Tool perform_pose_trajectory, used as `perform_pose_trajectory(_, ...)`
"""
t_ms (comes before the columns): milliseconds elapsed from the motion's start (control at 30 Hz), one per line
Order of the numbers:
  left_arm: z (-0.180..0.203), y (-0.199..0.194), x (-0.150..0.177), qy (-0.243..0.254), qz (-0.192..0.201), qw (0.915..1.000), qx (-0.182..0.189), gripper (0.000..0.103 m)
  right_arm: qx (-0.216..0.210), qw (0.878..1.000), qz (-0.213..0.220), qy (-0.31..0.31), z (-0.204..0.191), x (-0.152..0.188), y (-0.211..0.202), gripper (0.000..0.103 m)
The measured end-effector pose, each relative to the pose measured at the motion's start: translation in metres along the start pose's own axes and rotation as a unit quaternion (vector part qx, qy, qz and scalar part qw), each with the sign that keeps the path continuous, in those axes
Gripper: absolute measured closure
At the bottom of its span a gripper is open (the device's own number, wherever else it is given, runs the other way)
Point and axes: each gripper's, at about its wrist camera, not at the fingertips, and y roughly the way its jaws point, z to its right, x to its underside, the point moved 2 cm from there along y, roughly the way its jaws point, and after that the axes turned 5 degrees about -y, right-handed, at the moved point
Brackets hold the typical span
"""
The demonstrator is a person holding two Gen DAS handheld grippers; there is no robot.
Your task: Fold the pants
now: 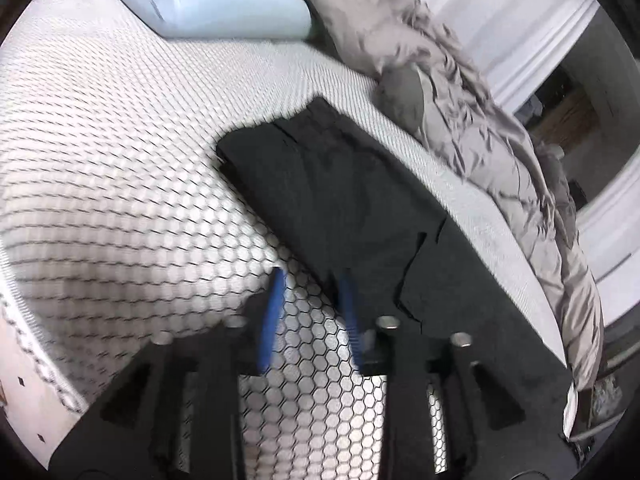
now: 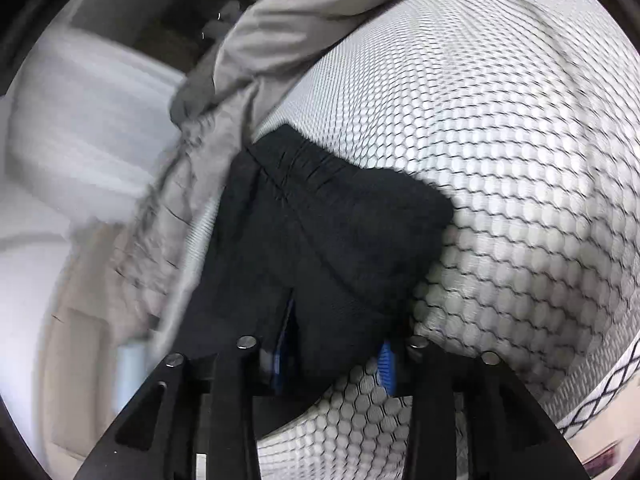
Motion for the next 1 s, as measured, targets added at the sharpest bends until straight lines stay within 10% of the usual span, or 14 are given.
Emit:
perform_pose_trajectory(200,0.030,-0.032,0.012,0.030,0.011,0.9992,0.025,0.060,-0.019,0.999,0.030,0.036,0.013,-0.010,-0.013,0.056)
perform_pose_trajectory(267,0.050,-0.037,0.016,0.053,0.009,0.9980,0.033,0.056,0.004,0.999,0.041,0.011,0.006,-0.010,-0.018,0.086)
perform_pose_trajectory(400,0.097,-0.039,0.031,0.099,-0.008,0.9934,0.056,0.052,0.041,0.997,0.048,-0.039,-0.004,-0.009,-0.033,0.090)
perform_pose_trajectory(467,0.121,-0.035,0.041,0.116,-0.017,0.9909,0.065,0.048,0.136,0.989,0.002,-0.051,0.009,-0.006,-0.017,0.081)
perform_pose_trajectory(700,0.192,-0.003,0.105,0.218,-0.070,0.9677,0.105,0.026,0.133,0.983,0.093,-0.081,-0.019,-0.027,-0.049,0.051)
perform_pose_trajectory(1000,0.211,0.033,0.150,0.305,-0.117,0.9427,0.068,0.020,0.103,0.976,0.003,-0.193,-0.060,-0.107,0.047,0.038)
